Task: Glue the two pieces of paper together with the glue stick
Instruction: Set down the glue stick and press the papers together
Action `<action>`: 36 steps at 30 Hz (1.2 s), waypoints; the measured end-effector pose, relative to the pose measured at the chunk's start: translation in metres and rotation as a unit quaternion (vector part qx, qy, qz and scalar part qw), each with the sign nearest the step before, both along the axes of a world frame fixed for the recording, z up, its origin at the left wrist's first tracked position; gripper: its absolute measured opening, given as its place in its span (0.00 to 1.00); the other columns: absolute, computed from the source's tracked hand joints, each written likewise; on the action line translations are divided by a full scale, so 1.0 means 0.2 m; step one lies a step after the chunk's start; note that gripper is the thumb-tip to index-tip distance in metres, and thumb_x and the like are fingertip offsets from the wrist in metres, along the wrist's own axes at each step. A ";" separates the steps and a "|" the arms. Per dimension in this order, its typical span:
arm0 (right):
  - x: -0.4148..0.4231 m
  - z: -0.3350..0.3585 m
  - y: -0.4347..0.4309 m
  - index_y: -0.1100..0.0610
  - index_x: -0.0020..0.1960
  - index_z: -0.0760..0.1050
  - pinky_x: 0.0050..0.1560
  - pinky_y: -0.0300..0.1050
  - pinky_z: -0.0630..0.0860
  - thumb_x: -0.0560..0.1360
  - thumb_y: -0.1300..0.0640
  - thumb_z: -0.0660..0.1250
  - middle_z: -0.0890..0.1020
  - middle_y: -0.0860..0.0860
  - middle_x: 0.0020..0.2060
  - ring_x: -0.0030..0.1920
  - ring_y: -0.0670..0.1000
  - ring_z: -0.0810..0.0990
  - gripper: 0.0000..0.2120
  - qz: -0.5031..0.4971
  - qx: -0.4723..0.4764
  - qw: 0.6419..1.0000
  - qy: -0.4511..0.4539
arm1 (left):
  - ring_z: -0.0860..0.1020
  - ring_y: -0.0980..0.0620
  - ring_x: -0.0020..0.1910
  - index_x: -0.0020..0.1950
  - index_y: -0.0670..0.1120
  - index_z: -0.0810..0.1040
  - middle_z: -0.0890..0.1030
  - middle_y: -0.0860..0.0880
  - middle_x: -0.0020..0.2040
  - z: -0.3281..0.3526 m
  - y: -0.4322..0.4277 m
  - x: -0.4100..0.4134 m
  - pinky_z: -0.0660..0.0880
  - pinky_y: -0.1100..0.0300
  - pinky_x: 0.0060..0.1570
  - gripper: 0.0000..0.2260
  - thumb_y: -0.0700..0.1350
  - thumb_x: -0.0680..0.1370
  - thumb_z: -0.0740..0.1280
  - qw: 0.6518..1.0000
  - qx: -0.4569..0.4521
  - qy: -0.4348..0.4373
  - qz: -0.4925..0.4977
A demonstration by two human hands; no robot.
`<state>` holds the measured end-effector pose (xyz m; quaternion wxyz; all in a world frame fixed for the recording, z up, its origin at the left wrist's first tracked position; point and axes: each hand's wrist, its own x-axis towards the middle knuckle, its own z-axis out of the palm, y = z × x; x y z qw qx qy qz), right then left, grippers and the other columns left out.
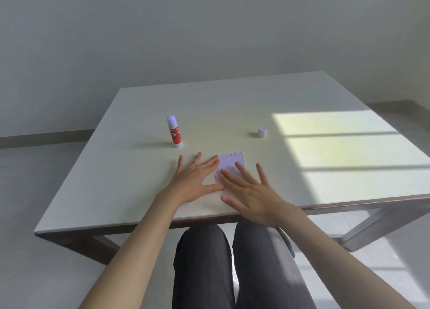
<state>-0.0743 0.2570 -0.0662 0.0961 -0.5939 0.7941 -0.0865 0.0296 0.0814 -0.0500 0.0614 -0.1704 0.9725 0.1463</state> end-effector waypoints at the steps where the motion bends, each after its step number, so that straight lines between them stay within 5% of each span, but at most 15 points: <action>1: -0.04 0.00 -0.02 0.43 0.77 0.42 0.71 0.60 0.28 0.74 0.33 0.35 0.46 0.38 0.77 0.76 0.48 0.34 0.33 -0.012 0.017 1.000 0.007 | 0.41 0.51 0.78 0.77 0.56 0.49 0.47 0.61 0.78 0.00 0.00 0.00 0.34 0.40 0.72 0.33 0.64 0.76 0.57 1.000 0.003 0.001 0.001; 6: -0.20 0.06 -0.12 0.46 0.77 0.40 0.72 0.64 0.30 0.78 0.37 0.39 0.44 0.40 0.77 0.77 0.51 0.35 0.31 -0.107 0.062 0.991 0.045 | 0.41 0.51 0.78 0.77 0.56 0.49 0.47 0.61 0.78 -0.01 0.00 0.00 0.35 0.39 0.72 0.34 0.63 0.76 0.58 1.000 0.019 0.006 0.008; 11: -0.01 -0.02 -0.04 0.41 0.76 0.40 0.68 0.58 0.23 0.72 0.30 0.33 0.43 0.35 0.75 0.76 0.47 0.32 0.35 0.034 0.008 0.999 0.035 | 0.40 0.53 0.78 0.77 0.56 0.50 0.48 0.62 0.78 -0.03 0.00 0.01 0.35 0.39 0.72 0.34 0.62 0.76 0.59 0.998 0.046 0.029 0.015; 17: -0.22 0.07 -0.15 0.45 0.77 0.39 0.72 0.64 0.31 0.78 0.37 0.40 0.43 0.39 0.77 0.76 0.52 0.34 0.30 -0.094 0.068 0.992 0.054 | 0.39 0.53 0.78 0.77 0.55 0.48 0.47 0.61 0.78 -0.04 0.00 0.01 0.34 0.39 0.72 0.34 0.63 0.76 0.58 0.999 0.043 0.020 0.009; 22: -0.02 -0.01 -0.07 0.41 0.76 0.38 0.69 0.59 0.25 0.71 0.30 0.33 0.42 0.36 0.76 0.76 0.49 0.32 0.35 0.038 0.006 0.998 0.054 | 0.38 0.53 0.77 0.77 0.55 0.50 0.48 0.62 0.78 -0.05 0.00 0.01 0.33 0.40 0.72 0.34 0.63 0.75 0.59 0.998 0.044 0.037 0.010; 28: -0.26 0.06 -0.11 0.44 0.76 0.37 0.72 0.65 0.31 0.78 0.36 0.40 0.41 0.39 0.77 0.76 0.52 0.33 0.31 -0.089 0.070 0.992 0.064 | 0.39 0.54 0.78 0.78 0.54 0.50 0.47 0.61 0.78 -0.05 -0.01 0.01 0.34 0.40 0.72 0.34 0.62 0.76 0.59 0.999 0.043 0.030 0.012; 33: -0.05 -0.01 0.00 0.42 0.76 0.37 0.69 0.59 0.23 0.71 0.29 0.34 0.42 0.38 0.76 0.74 0.48 0.28 0.37 0.023 0.014 0.998 0.063 | 0.40 0.55 0.78 0.77 0.54 0.52 0.49 0.62 0.78 -0.05 -0.01 0.01 0.33 0.42 0.72 0.34 0.62 0.75 0.60 0.997 0.053 0.045 0.017; 36: -0.15 0.02 0.03 0.41 0.76 0.37 0.68 0.60 0.22 0.73 0.31 0.34 0.41 0.35 0.76 0.74 0.49 0.27 0.33 -0.014 0.034 0.997 0.070 | 0.40 0.54 0.78 0.77 0.53 0.51 0.48 0.61 0.78 -0.05 -0.01 0.01 0.33 0.41 0.73 0.34 0.62 0.76 0.60 0.998 0.054 0.042 0.014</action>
